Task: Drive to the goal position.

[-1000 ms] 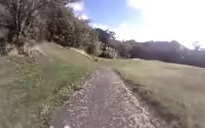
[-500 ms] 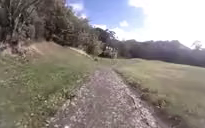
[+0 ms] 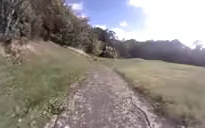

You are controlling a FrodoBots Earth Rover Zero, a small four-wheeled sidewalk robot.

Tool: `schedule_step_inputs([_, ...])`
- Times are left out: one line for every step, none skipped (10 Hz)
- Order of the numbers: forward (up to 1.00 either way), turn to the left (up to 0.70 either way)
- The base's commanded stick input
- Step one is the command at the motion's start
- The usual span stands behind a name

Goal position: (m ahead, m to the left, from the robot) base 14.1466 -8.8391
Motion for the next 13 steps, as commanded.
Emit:
schedule_step_inputs([1.0, 0.03])
schedule_step_inputs([1.0, 0.02])
schedule_step_inputs([1.0, 0.02])
schedule_step_inputs([1.0, 0.03])
schedule_step_inputs([1.0, 0.03])
schedule_step_inputs([1.0, 0.03])
schedule_step_inputs([1.0, 0.03])
schedule_step_inputs([1.0, 0.03])
schedule_step_inputs([1.0, 0.0])
schedule_step_inputs([1.0, 0.0])
schedule_step_inputs([1.0, 0.0])
schedule_step_inputs([1.0, 0.0])
schedule_step_inputs([1.0, 0.0])
